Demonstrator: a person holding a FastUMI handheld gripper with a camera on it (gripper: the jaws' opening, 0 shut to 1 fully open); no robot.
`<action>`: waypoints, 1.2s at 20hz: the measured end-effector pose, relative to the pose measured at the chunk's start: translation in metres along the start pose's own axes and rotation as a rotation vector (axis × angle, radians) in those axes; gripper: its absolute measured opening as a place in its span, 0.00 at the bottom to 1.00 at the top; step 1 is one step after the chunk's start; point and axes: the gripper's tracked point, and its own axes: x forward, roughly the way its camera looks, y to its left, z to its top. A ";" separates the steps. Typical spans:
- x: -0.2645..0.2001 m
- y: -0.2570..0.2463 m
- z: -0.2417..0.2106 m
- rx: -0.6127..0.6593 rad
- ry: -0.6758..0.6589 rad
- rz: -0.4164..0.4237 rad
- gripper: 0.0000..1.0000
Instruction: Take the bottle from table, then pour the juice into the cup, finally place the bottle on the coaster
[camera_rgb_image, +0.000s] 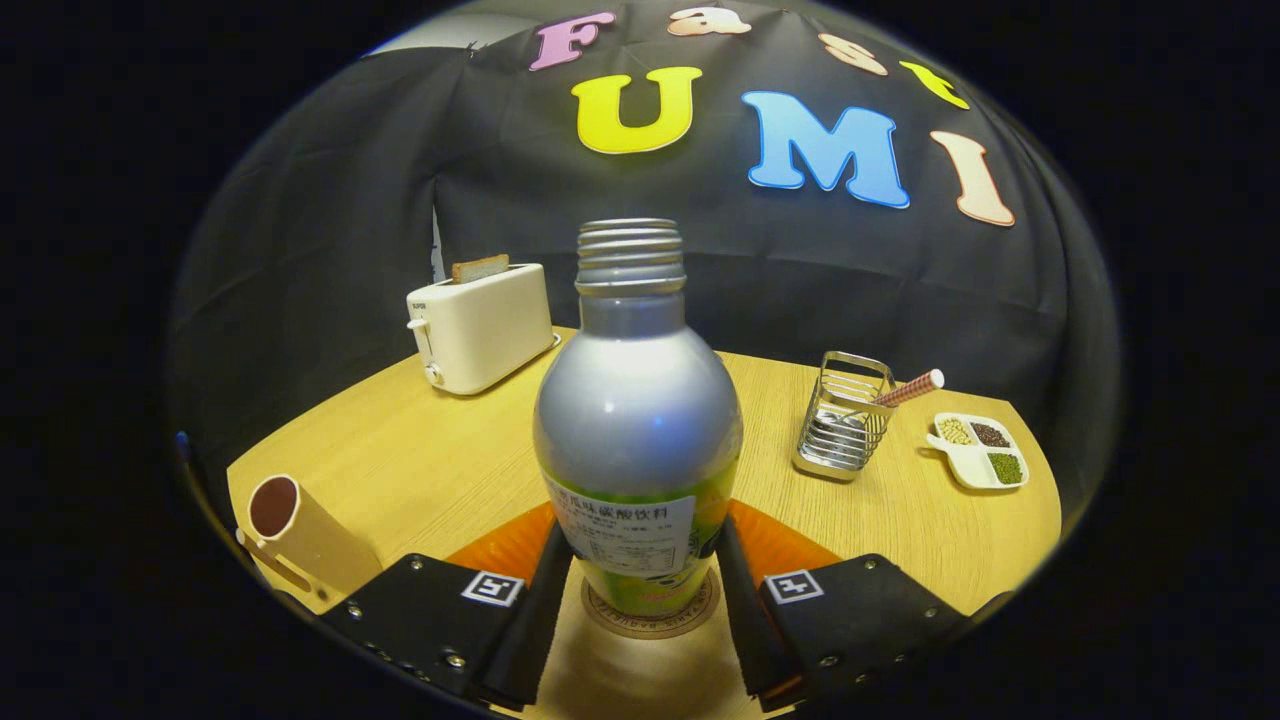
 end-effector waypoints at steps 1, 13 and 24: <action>0.002 -0.001 -0.002 -0.002 0.002 -0.004 0.74; 0.010 -0.007 -0.019 0.051 -0.006 -0.012 0.77; -0.039 -0.006 0.020 0.074 -0.098 -0.057 1.00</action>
